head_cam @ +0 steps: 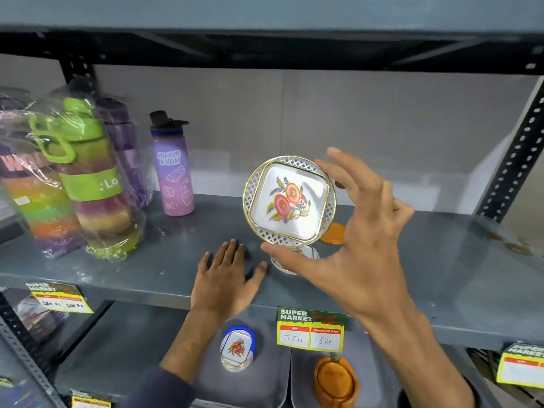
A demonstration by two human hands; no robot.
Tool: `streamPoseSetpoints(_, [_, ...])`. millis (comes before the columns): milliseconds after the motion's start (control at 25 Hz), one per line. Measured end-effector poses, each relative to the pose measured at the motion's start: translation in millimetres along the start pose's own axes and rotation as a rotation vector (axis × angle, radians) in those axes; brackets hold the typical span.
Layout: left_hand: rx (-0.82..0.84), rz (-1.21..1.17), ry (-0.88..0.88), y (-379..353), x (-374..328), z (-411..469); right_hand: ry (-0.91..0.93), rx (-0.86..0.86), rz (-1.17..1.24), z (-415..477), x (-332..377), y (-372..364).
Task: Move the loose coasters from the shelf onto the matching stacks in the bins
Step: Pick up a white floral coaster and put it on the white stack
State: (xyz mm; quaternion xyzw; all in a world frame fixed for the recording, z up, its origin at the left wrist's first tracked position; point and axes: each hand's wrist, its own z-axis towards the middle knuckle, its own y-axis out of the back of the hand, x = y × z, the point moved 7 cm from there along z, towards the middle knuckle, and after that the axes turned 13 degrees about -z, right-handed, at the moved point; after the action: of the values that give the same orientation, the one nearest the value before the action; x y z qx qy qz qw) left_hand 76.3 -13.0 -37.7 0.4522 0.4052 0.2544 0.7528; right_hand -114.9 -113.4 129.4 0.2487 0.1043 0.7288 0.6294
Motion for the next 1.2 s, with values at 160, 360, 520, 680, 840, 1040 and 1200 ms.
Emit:
streamPoseSetpoints(160, [0.023,0.043,-0.008,4.0,-3.0,-2.2,0.025,0.006,0.006,-4.5,11.8,18.7])
streamPoseSetpoints(360, [0.121,0.119,-0.062,6.0,-6.6,-9.3,-0.052,0.152,0.164,-30.7,6.2,-2.7])
streamPoseSetpoints(520, [0.075,-0.029,-0.042,-10.9,12.0,-0.7,-0.099,0.359,0.330,-87.3,5.4,-27.9])
streamPoseSetpoints(680, [0.054,-0.017,-0.008,-11.9,5.2,1.5,-0.159,0.617,0.398,-157.3,5.3,-63.7])
streamPoseSetpoints(840, [0.050,-0.021,-0.021,-7.0,2.5,1.0,-0.227,0.776,0.354,-216.8,-12.2,-131.7])
streamPoseSetpoints(1040, [0.033,-0.035,-0.019,-3.5,0.5,1.4,-0.312,1.040,0.081,-277.5,-42.8,-254.3])
streamPoseSetpoints(1200, [-0.007,-0.036,-0.038,-0.4,0.7,-0.4,-0.256,1.075,-0.079,-291.4,-54.7,-330.4])
